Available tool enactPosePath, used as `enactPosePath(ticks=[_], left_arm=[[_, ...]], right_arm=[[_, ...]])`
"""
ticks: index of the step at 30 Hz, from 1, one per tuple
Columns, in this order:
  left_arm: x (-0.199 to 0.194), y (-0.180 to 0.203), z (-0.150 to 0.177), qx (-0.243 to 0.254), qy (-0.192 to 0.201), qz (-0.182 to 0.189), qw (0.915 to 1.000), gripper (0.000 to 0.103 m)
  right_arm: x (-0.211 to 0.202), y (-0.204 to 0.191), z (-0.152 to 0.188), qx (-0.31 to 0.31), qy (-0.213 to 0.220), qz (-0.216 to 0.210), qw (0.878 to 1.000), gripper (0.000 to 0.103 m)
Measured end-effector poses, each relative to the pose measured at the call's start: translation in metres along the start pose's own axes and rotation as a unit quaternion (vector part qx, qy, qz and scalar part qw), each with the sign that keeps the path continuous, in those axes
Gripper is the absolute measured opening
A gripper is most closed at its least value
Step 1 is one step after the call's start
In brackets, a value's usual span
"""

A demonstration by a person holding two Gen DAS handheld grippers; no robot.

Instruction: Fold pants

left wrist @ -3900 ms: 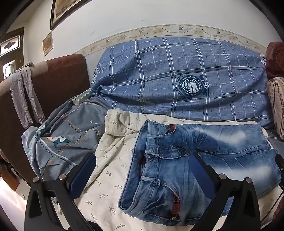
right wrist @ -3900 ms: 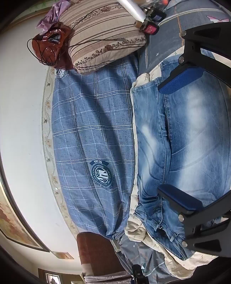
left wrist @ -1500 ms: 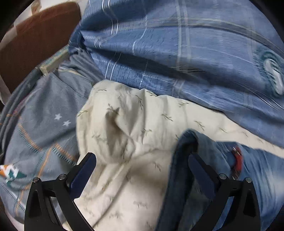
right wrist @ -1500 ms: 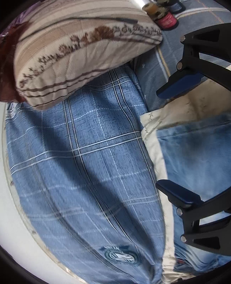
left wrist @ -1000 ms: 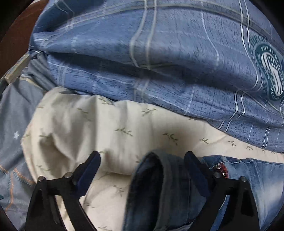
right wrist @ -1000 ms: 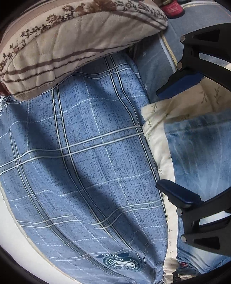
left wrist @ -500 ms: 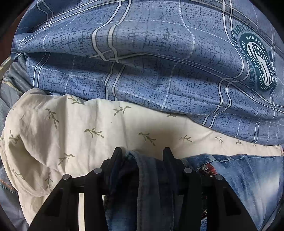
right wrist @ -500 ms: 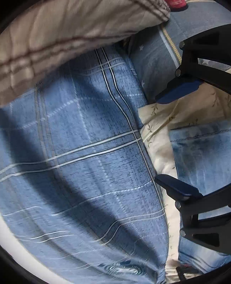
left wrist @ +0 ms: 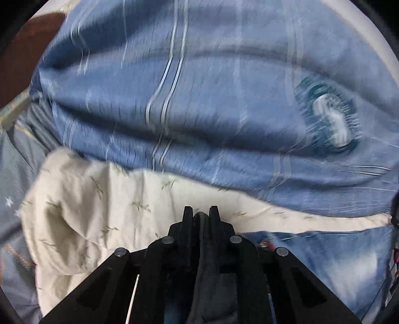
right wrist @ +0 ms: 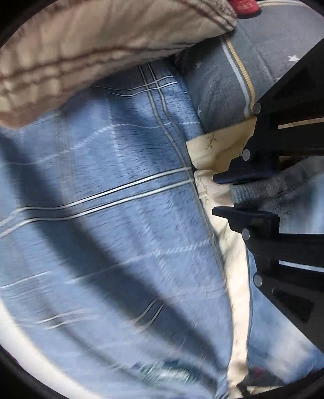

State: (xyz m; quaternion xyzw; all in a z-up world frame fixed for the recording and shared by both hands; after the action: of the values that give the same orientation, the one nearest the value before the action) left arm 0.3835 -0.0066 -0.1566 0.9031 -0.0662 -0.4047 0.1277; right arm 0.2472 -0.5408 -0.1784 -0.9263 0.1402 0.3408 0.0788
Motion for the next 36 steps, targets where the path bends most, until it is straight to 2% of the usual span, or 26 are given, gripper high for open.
enactPosePath(ticks=[3, 8, 13, 18, 21, 25, 29, 32, 33, 34, 36], left_arm=[[-0.032, 0.004, -0.001, 0.001, 0.022, 0.021, 0.9995, 0.013], [-0.066, -0.015, -0.001, -0.038, 0.028, 0.038, 0.9982, 0.013], [-0.114, -0.023, 0.003, -0.037, 0.06, 0.048, 0.9963, 0.013], [-0.168, -0.034, 0.026, -0.044, 0.082, 0.065, 0.9936, 0.012], [-0.2, -0.047, 0.05, -0.052, 0.089, 0.075, 0.9918, 0.012], [-0.229, -0.068, 0.097, -0.057, 0.085, 0.077, 0.9917, 0.012], [-0.238, -0.091, 0.156, -0.053, 0.056, 0.067, 0.9948, 0.009], [-0.228, -0.102, 0.198, -0.033, 0.007, 0.041, 0.9986, 0.007], [-0.224, -0.105, 0.208, -0.025, -0.011, 0.033, 0.9991, 0.006], [-0.219, -0.11, 0.219, -0.022, -0.028, 0.024, 0.9991, 0.006], [-0.219, -0.114, 0.228, -0.026, -0.038, 0.021, 0.9987, 0.006]], right_arm=[[-0.029, -0.004, 0.0, 0.011, 0.03, -0.01, 0.999, 0.019], [-0.085, -0.011, 0.004, 0.015, 0.081, -0.024, 0.996, 0.019], [-0.141, -0.014, 0.014, 0.025, 0.122, -0.031, 0.992, 0.019], [-0.184, 0.005, 0.041, 0.063, 0.14, -0.045, 0.987, 0.019], [-0.207, 0.021, 0.063, 0.08, 0.144, -0.047, 0.985, 0.019], [-0.223, 0.039, 0.099, 0.108, 0.133, -0.058, 0.984, 0.019], [-0.224, 0.056, 0.137, 0.121, 0.101, -0.058, 0.986, 0.019], [-0.217, 0.073, 0.173, 0.13, 0.048, -0.04, 0.99, 0.018], [-0.212, 0.078, 0.186, 0.134, 0.024, -0.048, 0.99, 0.018], [-0.205, 0.083, 0.2, 0.148, -0.006, -0.061, 0.987, 0.019], [-0.202, 0.1, 0.218, 0.194, -0.035, -0.055, 0.979, 0.02]])
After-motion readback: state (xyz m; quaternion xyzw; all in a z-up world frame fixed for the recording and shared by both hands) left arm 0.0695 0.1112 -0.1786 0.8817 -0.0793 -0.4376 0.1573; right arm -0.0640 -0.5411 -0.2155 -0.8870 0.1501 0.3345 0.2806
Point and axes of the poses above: each gripper's, at about its wrist camera, not at the fingertips, and x roughly the way its jaws point, y to its right, z to its underside, the point moved 8 cm from there along x, roughly the way its jaws point, and after that the axes turned 13 degrees about -x, right-handed, at the moved point
